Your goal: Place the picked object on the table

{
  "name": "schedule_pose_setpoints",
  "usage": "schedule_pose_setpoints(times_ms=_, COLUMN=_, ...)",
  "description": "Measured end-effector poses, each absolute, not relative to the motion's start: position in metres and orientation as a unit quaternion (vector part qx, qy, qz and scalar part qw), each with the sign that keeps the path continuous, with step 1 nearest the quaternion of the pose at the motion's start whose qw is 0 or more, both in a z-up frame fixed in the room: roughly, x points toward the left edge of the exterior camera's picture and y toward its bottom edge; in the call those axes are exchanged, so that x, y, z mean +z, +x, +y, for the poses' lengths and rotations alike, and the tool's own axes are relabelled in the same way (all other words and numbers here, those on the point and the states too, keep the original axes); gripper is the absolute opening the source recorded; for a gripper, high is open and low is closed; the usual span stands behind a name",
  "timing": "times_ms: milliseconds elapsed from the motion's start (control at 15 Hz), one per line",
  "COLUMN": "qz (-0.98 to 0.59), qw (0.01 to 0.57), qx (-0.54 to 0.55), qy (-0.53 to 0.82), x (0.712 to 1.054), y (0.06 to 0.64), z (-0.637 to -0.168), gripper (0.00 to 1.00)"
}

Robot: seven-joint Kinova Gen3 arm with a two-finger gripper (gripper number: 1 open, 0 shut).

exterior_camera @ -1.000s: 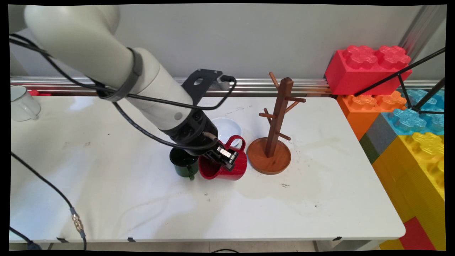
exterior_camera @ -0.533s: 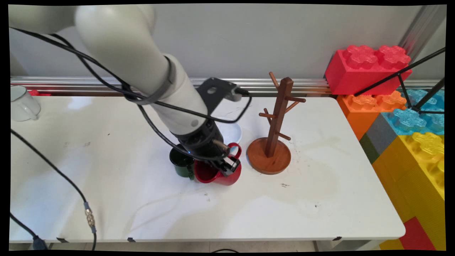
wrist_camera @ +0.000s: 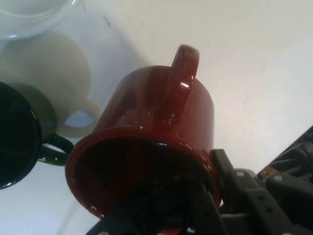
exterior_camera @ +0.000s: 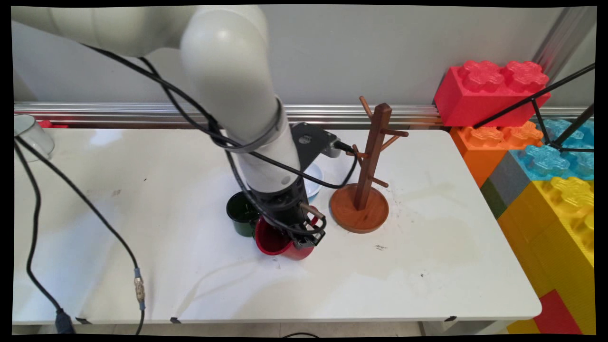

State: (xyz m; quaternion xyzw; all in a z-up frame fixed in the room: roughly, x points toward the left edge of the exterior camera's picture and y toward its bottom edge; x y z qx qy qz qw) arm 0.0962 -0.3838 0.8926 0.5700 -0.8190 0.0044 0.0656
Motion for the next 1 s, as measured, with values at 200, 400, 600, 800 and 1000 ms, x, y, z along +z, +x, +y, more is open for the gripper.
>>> schedule_pose_setpoints(times_ms=200, qz=-0.819, qw=0.039, qx=0.006, qy=0.573, x=0.889, y=0.086, z=-0.39, gripper=0.0)
schedule_pose_setpoints(times_ms=400, qz=-0.818, qw=0.014, qx=0.005, qy=0.575, x=0.886, y=0.075, z=-0.396, gripper=0.0)
schedule_pose_setpoints(times_ms=600, qz=-0.817, qw=-0.004, qx=0.0, qy=0.576, x=0.884, y=0.066, z=-0.399, gripper=0.0)
schedule_pose_setpoints(times_ms=800, qz=-0.816, qw=-0.021, qx=-0.005, qy=0.578, x=0.88, y=0.056, z=-0.405, gripper=0.0)
schedule_pose_setpoints(times_ms=1000, qz=-0.815, qw=-0.036, qx=-0.009, qy=0.578, x=0.875, y=0.046, z=-0.411, gripper=0.0)
